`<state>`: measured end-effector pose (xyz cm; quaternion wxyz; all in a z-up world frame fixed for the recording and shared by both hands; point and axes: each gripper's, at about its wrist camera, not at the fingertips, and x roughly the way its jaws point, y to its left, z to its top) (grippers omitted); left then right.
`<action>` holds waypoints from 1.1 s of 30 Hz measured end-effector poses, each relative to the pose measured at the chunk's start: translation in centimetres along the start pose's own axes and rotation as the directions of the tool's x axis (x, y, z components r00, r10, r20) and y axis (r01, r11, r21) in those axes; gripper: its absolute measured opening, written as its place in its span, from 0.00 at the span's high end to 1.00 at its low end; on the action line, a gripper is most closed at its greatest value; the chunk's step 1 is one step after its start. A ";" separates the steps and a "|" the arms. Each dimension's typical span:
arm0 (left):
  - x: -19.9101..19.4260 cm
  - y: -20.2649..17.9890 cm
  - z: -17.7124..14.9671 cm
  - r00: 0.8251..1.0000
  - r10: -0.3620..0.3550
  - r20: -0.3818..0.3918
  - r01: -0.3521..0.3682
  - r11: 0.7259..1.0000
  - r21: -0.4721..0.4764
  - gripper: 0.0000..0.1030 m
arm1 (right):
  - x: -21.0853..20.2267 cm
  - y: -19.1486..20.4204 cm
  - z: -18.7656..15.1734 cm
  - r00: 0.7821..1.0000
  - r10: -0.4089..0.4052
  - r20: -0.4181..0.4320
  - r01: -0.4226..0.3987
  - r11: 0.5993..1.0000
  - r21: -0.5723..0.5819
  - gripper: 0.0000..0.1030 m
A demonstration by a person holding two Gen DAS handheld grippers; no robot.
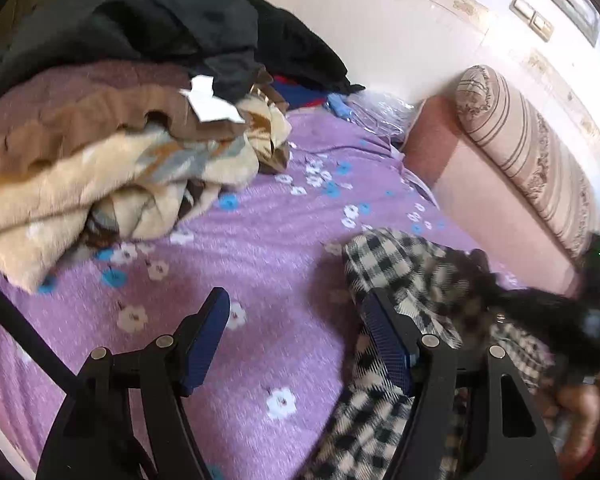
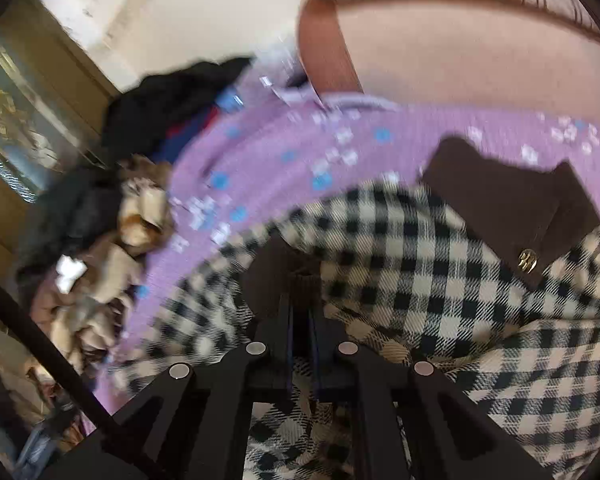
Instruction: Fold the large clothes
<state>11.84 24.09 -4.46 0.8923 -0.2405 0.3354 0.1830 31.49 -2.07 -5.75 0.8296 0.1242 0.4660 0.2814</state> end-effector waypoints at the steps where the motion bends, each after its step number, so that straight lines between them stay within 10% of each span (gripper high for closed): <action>1: 0.3 -0.4 0.0 1.000 0.014 0.009 -0.015 1.000 0.015 0.33 | -1.3 0.0 -0.1 1.000 0.000 0.019 0.000 1.000 -0.014 0.93; 6: 1.5 -2.5 -0.7 0.999 0.043 0.005 -0.043 0.997 0.065 0.33 | -9.3 -5.3 -0.4 0.976 -0.162 0.145 0.156 0.986 0.051 0.93; 11: 1.8 -4.8 -1.5 0.999 -0.021 -0.029 0.025 0.993 0.113 0.33 | -13.3 -13.7 -3.5 0.886 -0.455 0.091 0.438 0.885 0.158 0.90; 15: 2.1 -6.1 -2.3 0.997 -0.057 -0.052 0.064 0.990 0.128 0.33 | -16.1 -18.0 -7.9 0.900 -0.430 0.070 0.402 0.881 0.248 0.61; 20: 2.6 -9.1 -2.9 0.990 -0.123 -0.067 0.134 0.975 0.178 0.24 | -18.4 -19.3 -10.4 0.919 -0.386 0.080 0.349 0.891 0.289 0.61; 26: 4.9 -12.3 -5.3 0.998 0.026 -0.066 -0.001 0.935 0.355 0.23 | -19.4 -18.1 -12.2 0.912 -0.403 0.075 0.373 0.892 0.256 0.61; 33: 0.3 -13.3 -7.2 1.000 -0.020 -0.001 0.018 0.904 0.427 0.23 | -21.6 -15.2 -16.2 0.890 -0.450 0.072 0.432 0.883 0.182 0.53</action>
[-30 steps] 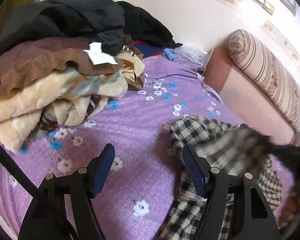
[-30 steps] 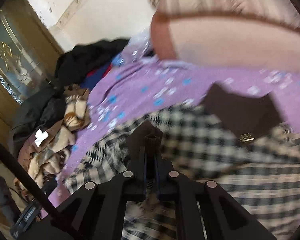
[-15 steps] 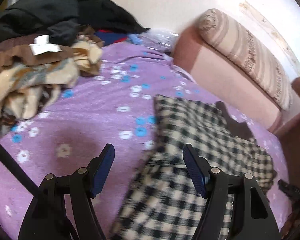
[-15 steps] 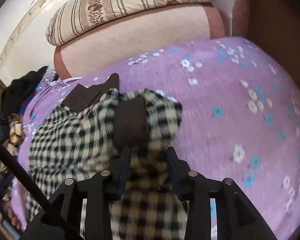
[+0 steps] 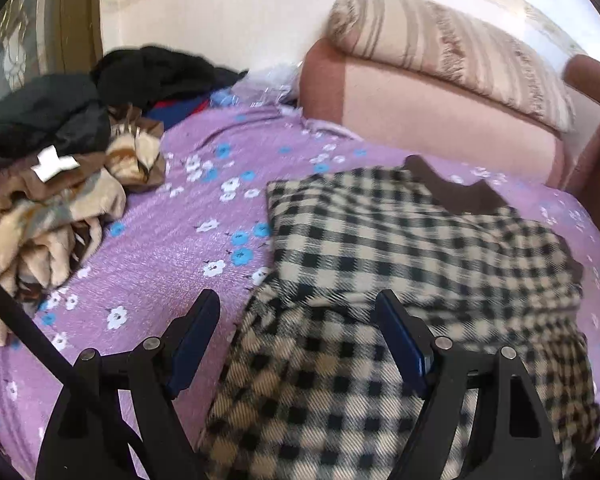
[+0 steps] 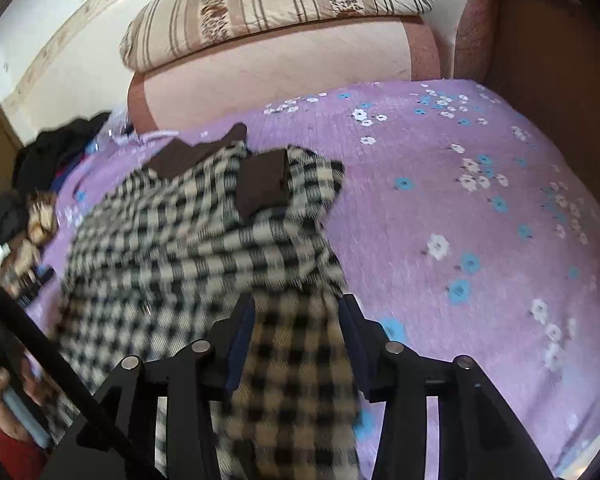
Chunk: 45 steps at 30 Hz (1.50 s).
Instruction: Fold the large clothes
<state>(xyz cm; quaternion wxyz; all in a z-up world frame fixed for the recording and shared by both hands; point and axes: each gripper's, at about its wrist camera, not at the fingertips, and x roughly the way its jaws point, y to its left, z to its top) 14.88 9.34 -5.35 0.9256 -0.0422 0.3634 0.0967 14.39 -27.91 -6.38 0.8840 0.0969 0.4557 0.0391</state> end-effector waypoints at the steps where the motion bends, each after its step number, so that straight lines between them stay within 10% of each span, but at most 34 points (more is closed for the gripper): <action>1: -1.0 -0.4 -0.5 1.000 -0.010 0.012 0.010 1.000 0.015 0.23 | -0.3 0.2 -0.5 1.000 -0.012 0.003 0.012 1.000 -0.017 0.52; 9: -5.6 -3.6 -5.3 0.995 -0.088 -0.043 0.090 0.995 0.035 0.16 | -3.5 1.1 -6.2 0.994 -0.104 0.017 0.105 0.988 -0.116 0.37; 23: -21.1 -4.6 -15.2 0.983 -0.148 -0.111 0.144 0.989 -0.044 0.15 | -3.4 2.6 -7.3 0.999 -0.032 0.026 0.034 0.996 -0.079 0.27; 34: -30.6 -4.3 -17.8 0.988 -0.113 0.102 0.119 0.991 -0.055 0.09 | -8.1 3.1 -18.8 0.995 -0.032 0.091 0.045 0.989 -0.142 0.24; 45: -32.9 -5.2 -17.9 0.974 -0.153 0.170 0.158 0.987 -0.018 0.09 | -10.3 1.7 -21.0 0.991 -0.072 0.116 0.088 0.986 -0.139 0.24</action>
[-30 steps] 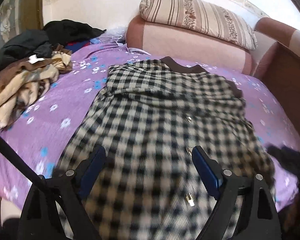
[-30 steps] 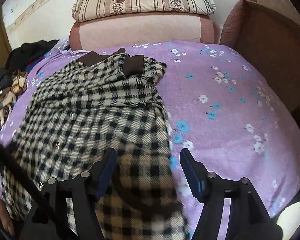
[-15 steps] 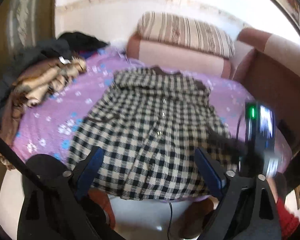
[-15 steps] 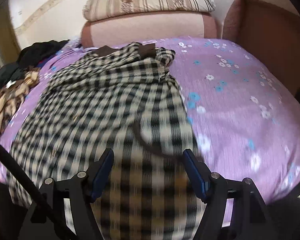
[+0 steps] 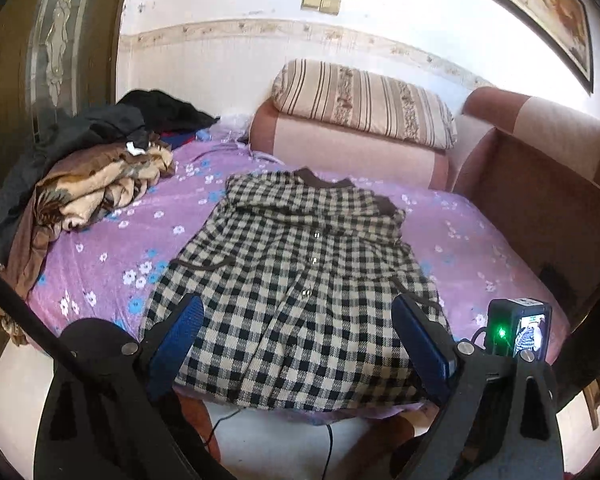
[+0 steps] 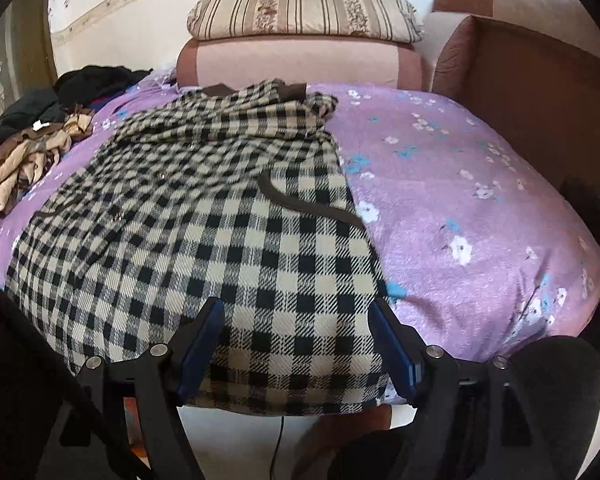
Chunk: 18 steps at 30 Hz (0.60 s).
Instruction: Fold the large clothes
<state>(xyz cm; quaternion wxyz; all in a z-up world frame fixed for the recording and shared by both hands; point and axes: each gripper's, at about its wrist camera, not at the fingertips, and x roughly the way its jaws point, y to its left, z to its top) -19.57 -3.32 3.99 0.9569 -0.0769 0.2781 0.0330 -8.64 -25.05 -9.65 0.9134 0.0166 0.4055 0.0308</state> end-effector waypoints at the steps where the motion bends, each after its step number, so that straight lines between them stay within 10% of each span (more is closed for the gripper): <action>1: -0.4 0.1 0.0 1.000 -0.002 0.018 0.002 1.000 0.002 0.08 | -0.1 0.0 0.3 1.000 0.000 0.006 0.000 1.000 -0.002 0.24; 12: -2.9 0.8 0.6 0.983 -0.003 0.185 -0.004 0.999 0.034 0.04 | 2.1 2.6 11.7 0.996 -0.005 0.084 0.012 0.996 -0.083 0.23; 18: -3.1 0.3 0.0 0.962 -0.002 0.273 -0.019 0.997 0.074 0.00 | 1.3 3.5 8.1 0.994 0.078 0.074 -0.071 0.994 -0.085 0.18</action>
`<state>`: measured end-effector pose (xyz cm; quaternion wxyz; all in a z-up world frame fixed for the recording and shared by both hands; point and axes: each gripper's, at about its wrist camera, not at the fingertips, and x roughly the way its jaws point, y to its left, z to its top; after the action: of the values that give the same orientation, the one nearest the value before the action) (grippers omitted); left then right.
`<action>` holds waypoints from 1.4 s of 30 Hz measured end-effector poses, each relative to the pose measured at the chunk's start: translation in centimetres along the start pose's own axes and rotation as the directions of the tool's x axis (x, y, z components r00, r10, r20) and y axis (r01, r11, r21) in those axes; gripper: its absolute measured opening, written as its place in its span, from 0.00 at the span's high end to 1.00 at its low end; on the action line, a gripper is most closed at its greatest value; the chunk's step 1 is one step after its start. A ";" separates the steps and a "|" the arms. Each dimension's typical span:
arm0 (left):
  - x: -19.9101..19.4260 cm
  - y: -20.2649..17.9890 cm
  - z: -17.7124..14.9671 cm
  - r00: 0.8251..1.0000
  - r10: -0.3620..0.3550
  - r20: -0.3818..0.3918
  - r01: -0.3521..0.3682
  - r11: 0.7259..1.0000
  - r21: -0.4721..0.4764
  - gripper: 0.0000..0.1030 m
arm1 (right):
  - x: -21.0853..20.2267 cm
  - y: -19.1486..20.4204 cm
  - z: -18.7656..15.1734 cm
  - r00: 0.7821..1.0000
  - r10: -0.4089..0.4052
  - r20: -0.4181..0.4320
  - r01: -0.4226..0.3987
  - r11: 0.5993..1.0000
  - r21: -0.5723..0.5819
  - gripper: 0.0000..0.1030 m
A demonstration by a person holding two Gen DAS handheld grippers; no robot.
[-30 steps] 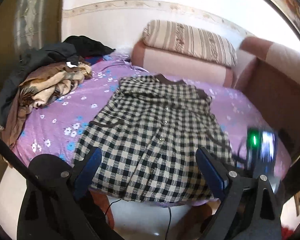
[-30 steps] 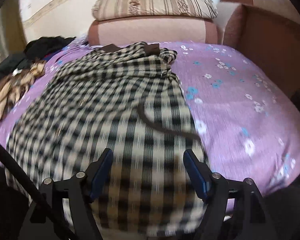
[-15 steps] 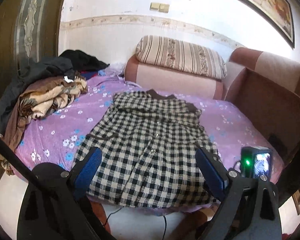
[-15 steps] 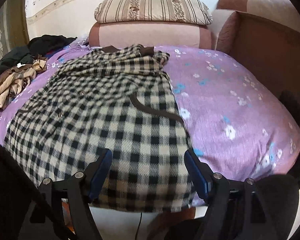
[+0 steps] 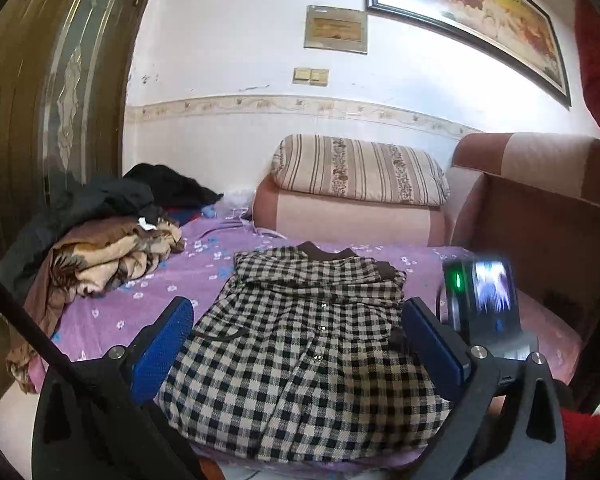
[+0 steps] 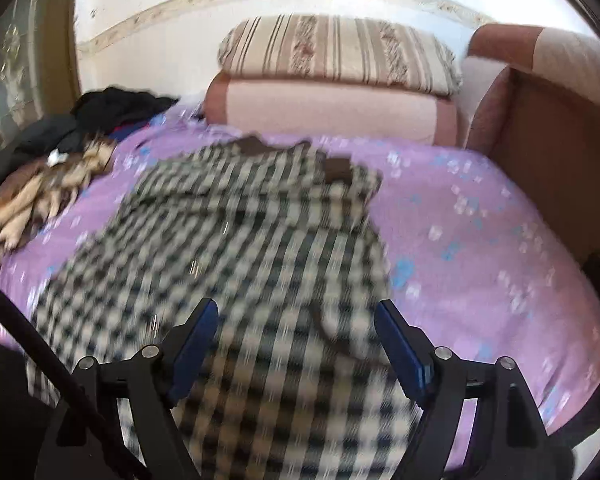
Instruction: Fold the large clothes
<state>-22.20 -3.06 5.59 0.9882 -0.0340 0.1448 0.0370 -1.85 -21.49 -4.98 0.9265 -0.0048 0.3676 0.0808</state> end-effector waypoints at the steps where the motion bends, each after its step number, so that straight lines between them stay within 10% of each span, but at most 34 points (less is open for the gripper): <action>1: 0.3 -0.2 -0.1 1.000 -0.009 -0.004 0.009 1.000 0.011 0.00 | 0.1 -0.1 -1.3 1.000 0.012 -0.015 -0.012 1.000 -0.001 0.18; 9: 4.5 -1.9 4.2 0.999 0.033 0.005 -0.033 0.998 0.060 0.00 | 0.4 -6.8 -3.9 0.995 -0.063 -0.076 0.073 0.987 0.142 0.18; 15: 3.6 2.1 5.2 0.984 0.151 0.092 -0.141 0.984 -0.107 0.00 | 4.4 -7.1 6.0 0.994 -0.106 -0.008 0.106 0.988 0.115 0.18; 20: 3.2 3.4 4.7 0.965 0.242 0.103 -0.235 0.969 -0.076 0.00 | 8.9 0.2 11.5 0.990 0.132 -0.052 -0.126 0.986 0.105 0.18; 25: 3.0 3.1 4.4 0.952 0.254 0.169 -0.248 0.967 -0.057 0.00 | 9.8 8.8 5.0 0.930 0.308 -0.201 -0.327 0.943 -0.065 0.18; 28: 3.5 2.1 4.6 0.960 0.237 0.147 -0.238 0.971 -0.007 0.00 | 7.5 9.9 0.1 0.933 0.278 -0.228 -0.320 0.931 -0.173 0.18; 36: 5.3 -0.9 3.0 0.996 0.087 -0.006 -0.087 0.996 0.013 0.00 | 1.2 1.1 -5.2 0.984 0.133 -0.115 -0.147 0.982 -0.119 0.18; 42: 6.5 -3.6 2.4 0.993 0.110 -0.032 -0.108 0.993 0.054 0.00 | 0.6 -7.2 -4.1 0.998 0.034 -0.059 -0.031 0.998 0.048 0.18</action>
<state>-14.99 -6.01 6.19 0.9826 -0.0010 0.1644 0.0865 -3.12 -28.78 -8.72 0.9134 0.0205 0.3971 0.0869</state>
